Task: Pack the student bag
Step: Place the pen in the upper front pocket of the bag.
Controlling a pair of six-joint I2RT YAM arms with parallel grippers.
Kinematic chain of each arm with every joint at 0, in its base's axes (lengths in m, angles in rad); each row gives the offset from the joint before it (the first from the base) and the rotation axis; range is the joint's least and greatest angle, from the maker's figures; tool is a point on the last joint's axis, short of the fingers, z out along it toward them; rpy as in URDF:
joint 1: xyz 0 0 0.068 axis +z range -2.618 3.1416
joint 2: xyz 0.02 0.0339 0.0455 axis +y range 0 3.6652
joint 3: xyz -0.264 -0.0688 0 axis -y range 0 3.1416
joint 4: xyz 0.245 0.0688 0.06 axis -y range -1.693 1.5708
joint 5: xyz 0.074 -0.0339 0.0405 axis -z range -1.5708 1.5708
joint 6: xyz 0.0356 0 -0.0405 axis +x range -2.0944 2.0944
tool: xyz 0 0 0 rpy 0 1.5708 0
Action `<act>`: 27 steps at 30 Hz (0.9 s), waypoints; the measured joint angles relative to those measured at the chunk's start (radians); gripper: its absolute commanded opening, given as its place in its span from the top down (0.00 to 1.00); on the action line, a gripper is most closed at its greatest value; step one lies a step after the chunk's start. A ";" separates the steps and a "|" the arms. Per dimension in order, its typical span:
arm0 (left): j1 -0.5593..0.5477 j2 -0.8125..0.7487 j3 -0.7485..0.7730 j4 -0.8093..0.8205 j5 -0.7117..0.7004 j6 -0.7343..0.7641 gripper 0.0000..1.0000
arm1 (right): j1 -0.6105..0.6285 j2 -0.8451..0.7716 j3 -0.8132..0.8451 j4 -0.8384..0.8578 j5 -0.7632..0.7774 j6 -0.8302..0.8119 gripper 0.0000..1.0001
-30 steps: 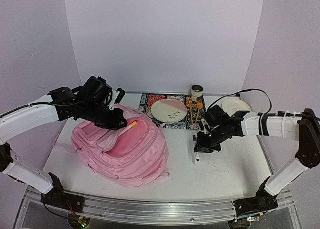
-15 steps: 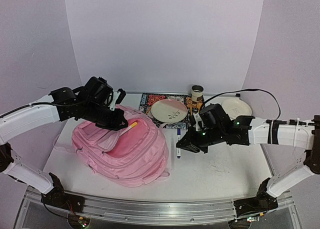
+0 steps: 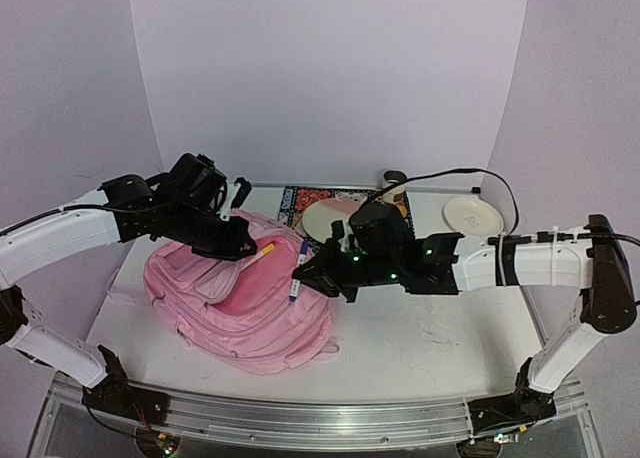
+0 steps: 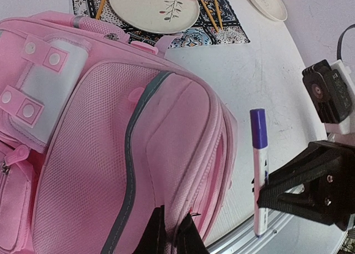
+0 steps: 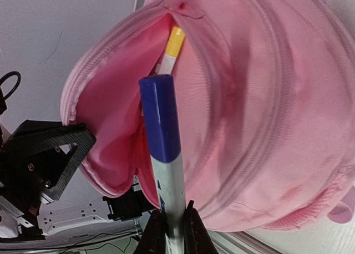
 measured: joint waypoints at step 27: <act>0.001 -0.004 -0.013 0.021 0.018 -0.030 1.00 | 0.044 0.301 0.304 0.026 0.062 0.113 0.60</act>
